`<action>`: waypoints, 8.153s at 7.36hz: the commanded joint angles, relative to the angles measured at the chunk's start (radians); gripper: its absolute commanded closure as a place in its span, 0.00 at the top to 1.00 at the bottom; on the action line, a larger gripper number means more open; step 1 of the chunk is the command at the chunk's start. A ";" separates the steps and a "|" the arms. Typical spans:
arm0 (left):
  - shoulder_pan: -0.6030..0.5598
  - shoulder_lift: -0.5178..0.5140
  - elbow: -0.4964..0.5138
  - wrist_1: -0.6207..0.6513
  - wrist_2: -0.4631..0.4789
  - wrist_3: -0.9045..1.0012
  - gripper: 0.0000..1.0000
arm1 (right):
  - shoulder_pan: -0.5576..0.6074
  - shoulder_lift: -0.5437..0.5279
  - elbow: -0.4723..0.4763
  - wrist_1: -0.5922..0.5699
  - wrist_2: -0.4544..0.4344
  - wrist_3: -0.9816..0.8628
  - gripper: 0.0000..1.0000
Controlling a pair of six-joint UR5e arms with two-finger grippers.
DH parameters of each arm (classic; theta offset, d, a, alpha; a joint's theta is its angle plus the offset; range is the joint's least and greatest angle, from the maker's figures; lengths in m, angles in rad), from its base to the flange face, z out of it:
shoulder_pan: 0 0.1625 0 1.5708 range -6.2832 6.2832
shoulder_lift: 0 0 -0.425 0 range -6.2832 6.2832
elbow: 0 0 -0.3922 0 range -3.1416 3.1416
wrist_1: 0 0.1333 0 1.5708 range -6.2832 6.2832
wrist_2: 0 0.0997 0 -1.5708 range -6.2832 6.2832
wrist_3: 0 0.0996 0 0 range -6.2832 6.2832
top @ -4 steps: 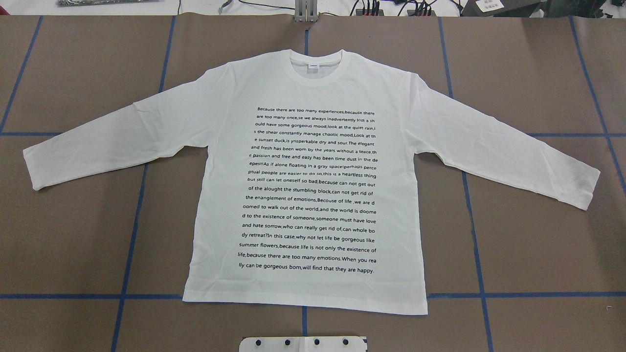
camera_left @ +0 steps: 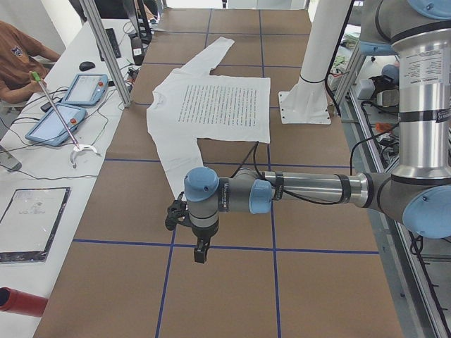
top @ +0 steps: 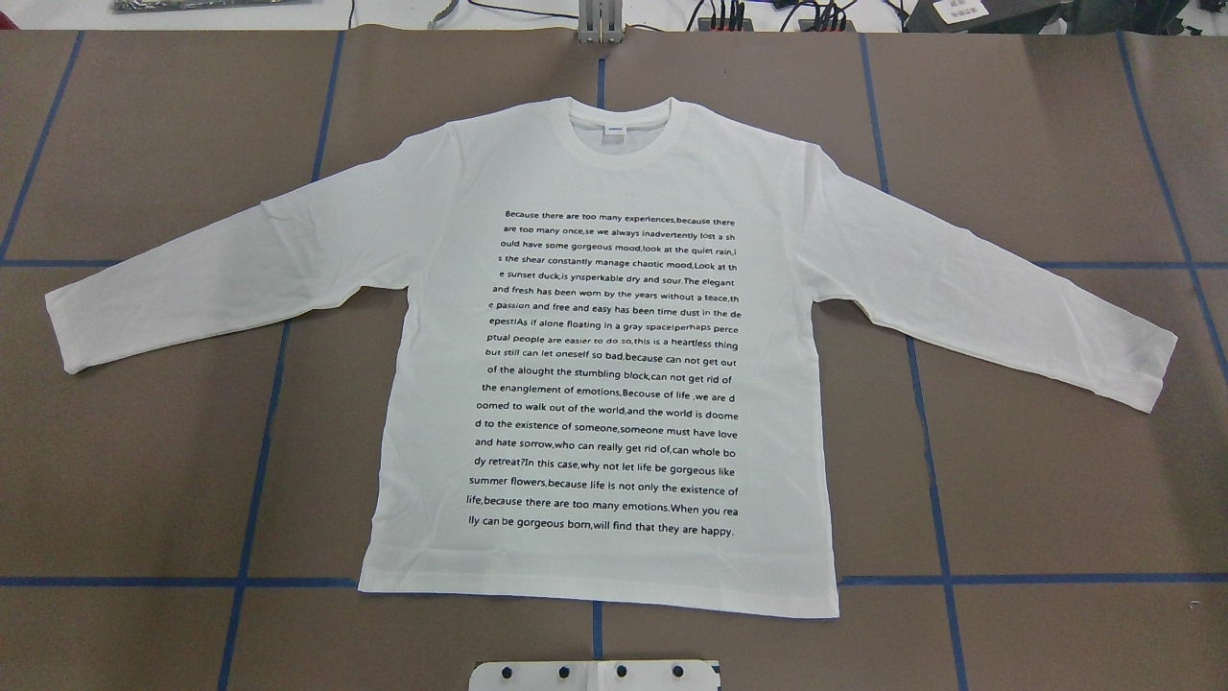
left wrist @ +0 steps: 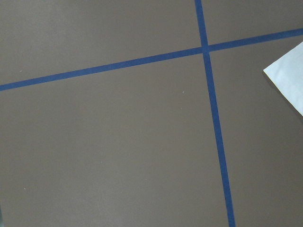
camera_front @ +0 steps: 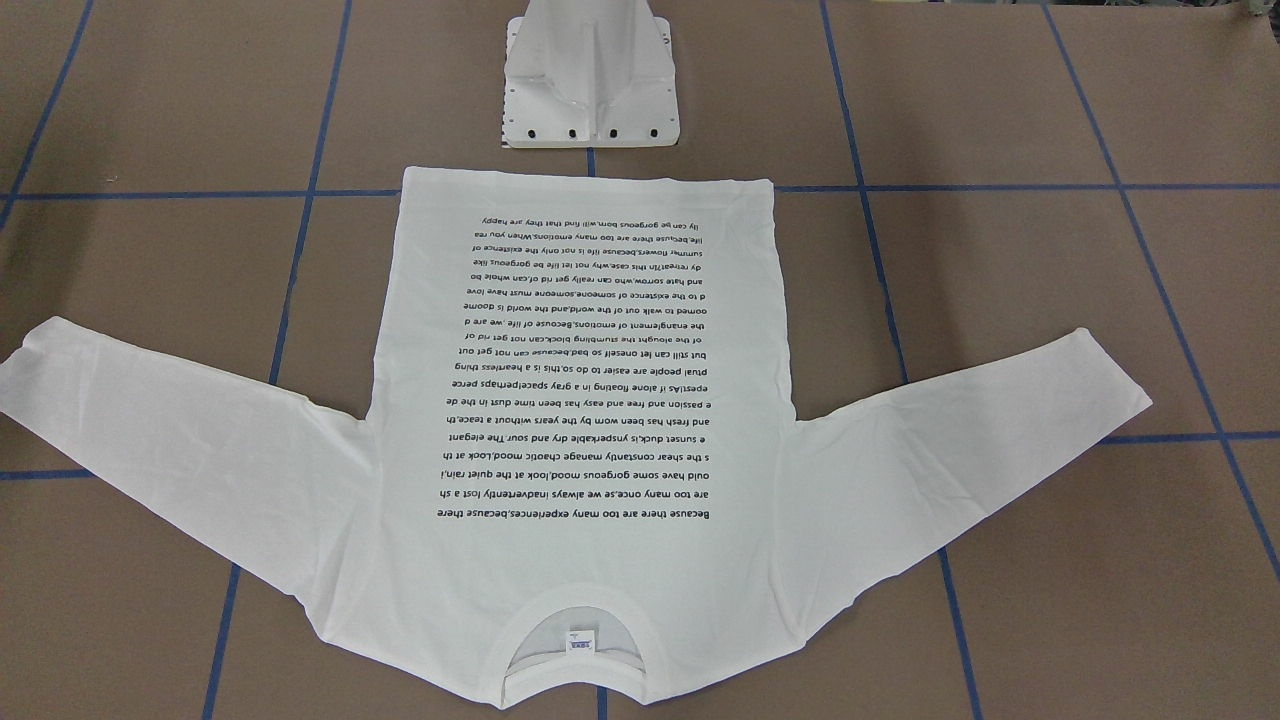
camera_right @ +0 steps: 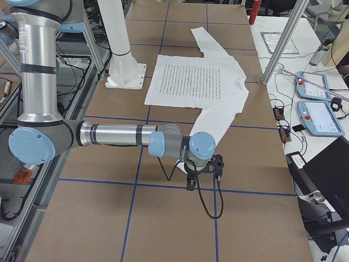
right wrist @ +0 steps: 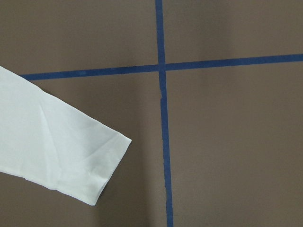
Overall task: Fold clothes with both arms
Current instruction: 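Move the right gripper down to the cuff of the nearest sleeve, then close the right gripper on the sleeve cuff, then carry the sleeve with the right gripper across the shirt body toward the left arm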
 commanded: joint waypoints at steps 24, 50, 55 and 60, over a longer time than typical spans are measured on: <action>0.013 -0.092 0.140 -0.340 -0.104 -0.019 1.00 | -0.464 -0.008 -0.271 0.859 -0.160 0.551 0.14; 0.013 -0.093 0.172 -0.350 -0.109 -0.011 1.00 | -0.887 0.937 -0.211 0.593 -0.396 1.096 0.00; 0.013 -0.095 0.174 -0.350 -0.109 -0.013 1.00 | -0.959 1.006 -0.315 0.607 -0.430 1.100 0.00; 0.013 -0.095 0.174 -0.350 -0.109 -0.013 1.00 | -1.025 1.014 -0.306 0.606 -0.432 1.104 0.00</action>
